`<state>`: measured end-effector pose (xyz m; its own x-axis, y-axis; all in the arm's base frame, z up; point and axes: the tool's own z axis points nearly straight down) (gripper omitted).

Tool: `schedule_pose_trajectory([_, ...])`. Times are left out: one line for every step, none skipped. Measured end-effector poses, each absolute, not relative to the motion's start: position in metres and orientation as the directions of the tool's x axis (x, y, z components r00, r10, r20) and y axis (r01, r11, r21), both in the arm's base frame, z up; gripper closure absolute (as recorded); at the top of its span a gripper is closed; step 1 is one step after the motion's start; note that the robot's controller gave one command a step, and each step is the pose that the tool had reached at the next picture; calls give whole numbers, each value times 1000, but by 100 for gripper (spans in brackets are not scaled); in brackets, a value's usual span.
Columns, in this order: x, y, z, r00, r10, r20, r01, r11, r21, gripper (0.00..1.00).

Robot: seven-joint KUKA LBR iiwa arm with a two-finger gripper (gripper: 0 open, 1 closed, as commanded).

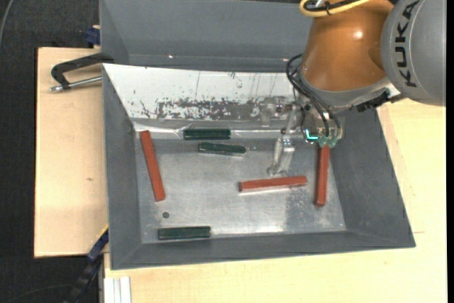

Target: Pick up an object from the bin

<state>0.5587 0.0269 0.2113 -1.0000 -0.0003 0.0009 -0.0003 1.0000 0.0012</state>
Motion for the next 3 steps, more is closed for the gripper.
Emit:
schedule_pose_trajectory([521, -1, 68, -1000, 6, 5, 6, 1000, 1, 0])
schedule_pose_trajectory([535, -7, 102, -999, -43, -10, -43, 999, 0, 0])
schedule_pose_trajectory([540, -30, 118, -1000, 19, -8, 19, 1000, 0, 0])
